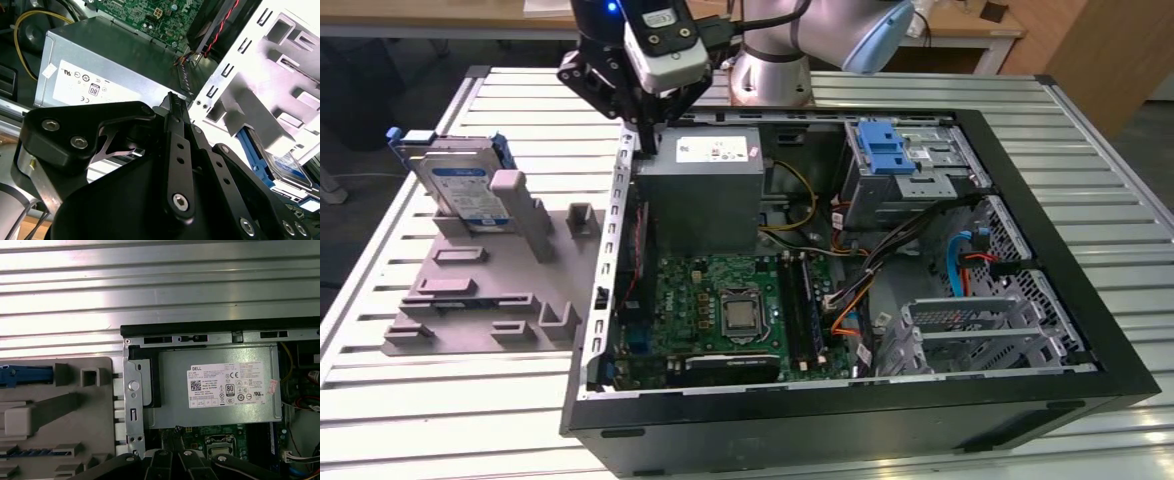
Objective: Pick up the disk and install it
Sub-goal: 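Reach for the disk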
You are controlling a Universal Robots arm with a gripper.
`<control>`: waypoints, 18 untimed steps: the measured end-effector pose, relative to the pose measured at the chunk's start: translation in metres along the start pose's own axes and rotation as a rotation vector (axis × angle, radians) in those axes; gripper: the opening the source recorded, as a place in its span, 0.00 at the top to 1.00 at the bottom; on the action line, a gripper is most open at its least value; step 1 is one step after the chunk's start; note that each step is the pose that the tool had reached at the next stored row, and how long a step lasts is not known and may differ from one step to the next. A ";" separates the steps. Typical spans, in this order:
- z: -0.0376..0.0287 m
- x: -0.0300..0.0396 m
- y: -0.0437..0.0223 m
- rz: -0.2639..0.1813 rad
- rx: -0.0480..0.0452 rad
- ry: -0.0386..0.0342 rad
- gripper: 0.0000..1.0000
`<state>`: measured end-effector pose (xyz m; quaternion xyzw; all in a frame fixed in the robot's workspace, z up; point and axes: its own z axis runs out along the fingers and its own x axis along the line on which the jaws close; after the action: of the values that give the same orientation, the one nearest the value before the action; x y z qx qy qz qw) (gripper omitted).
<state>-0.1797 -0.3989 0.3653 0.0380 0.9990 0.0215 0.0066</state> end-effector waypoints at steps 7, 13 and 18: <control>0.0001 0.0015 -0.0001 0.000 0.0000 0.0000 0.89; 0.0002 0.0026 -0.0002 0.000 0.0000 0.0000 0.89; 0.0003 0.0047 -0.0004 0.000 0.0000 0.0001 0.89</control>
<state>-0.1844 -0.3990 0.3650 0.0380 0.9990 0.0214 0.0066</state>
